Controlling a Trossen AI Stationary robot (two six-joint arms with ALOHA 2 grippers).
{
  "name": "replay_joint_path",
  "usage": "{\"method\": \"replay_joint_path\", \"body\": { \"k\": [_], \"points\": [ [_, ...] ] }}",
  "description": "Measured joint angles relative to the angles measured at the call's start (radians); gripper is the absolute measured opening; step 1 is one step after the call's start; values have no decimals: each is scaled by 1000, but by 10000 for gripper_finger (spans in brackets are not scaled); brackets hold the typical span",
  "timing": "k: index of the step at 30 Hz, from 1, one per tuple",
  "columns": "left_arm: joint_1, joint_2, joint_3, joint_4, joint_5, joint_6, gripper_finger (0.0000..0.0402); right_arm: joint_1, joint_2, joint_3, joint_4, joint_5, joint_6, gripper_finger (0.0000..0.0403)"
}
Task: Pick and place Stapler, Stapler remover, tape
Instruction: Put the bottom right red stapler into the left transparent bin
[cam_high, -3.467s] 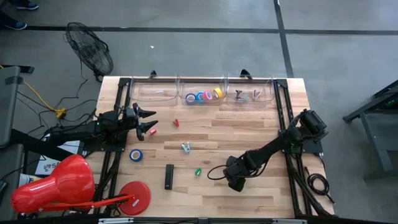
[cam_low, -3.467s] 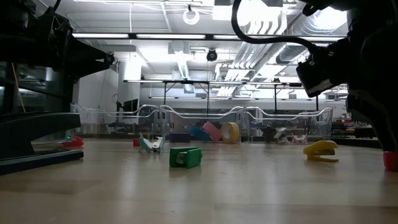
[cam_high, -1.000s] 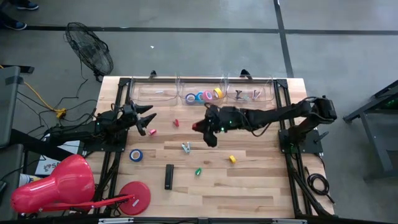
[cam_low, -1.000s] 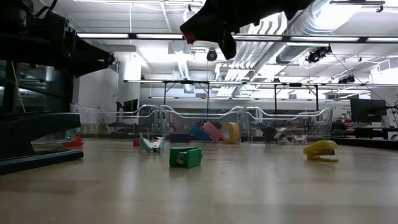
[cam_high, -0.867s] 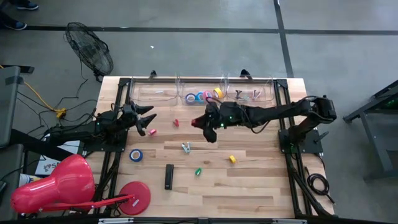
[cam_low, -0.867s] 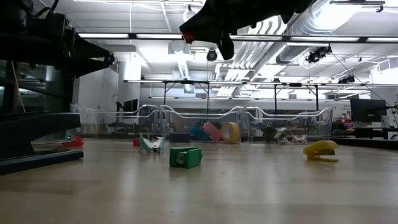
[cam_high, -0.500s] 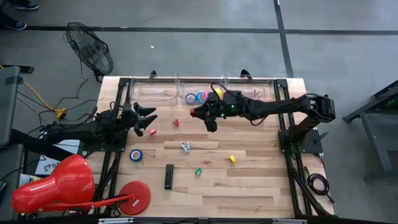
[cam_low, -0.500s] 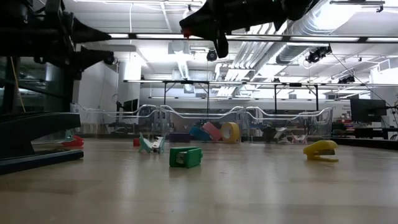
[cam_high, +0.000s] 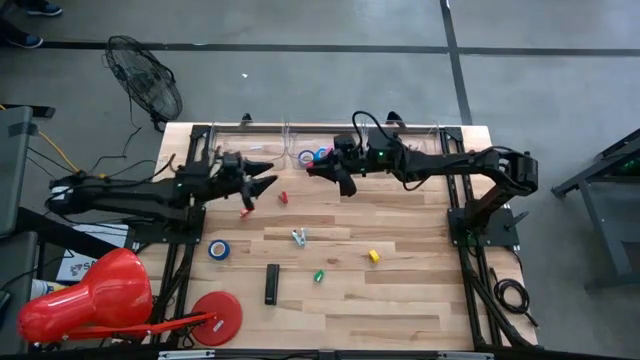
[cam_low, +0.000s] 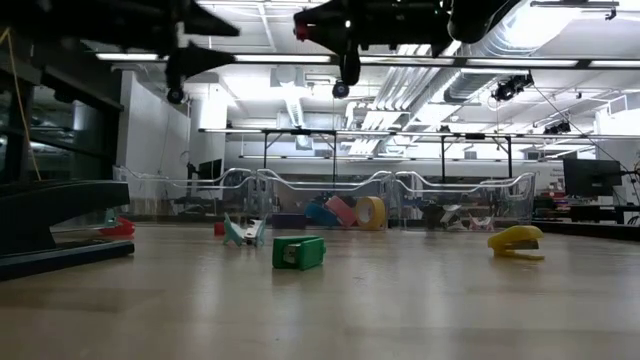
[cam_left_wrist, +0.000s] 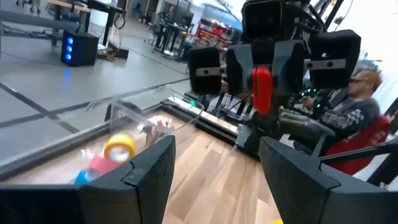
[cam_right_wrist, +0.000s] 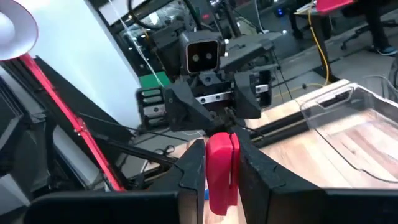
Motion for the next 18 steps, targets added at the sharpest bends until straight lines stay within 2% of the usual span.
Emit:
{"method": "replay_joint_path", "body": {
  "k": [4,8,18],
  "points": [
    [0,138,114,-3,6,5,230,-7,0,0,24,-18,-8,54],
    [0,235,207,-4,58,2,230,-12,0,0,68,-65,-21,54],
    [1,386,366,-10,130,-25,230,-14,-4,0,123,-130,-30,54]
  ]
}}
